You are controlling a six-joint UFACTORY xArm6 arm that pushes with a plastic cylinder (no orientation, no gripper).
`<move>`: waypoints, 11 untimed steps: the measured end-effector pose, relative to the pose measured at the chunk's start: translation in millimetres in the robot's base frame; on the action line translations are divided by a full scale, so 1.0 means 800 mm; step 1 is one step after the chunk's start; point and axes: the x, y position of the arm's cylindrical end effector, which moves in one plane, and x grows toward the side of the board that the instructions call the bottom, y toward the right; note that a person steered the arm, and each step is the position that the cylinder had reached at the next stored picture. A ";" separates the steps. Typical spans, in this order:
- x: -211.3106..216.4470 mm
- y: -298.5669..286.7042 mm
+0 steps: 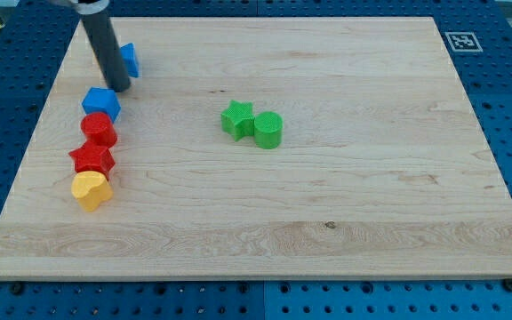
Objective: Move the cube towards the center of the board
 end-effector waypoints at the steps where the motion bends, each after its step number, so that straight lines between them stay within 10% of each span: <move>1: 0.000 -0.036; 11: 0.048 0.025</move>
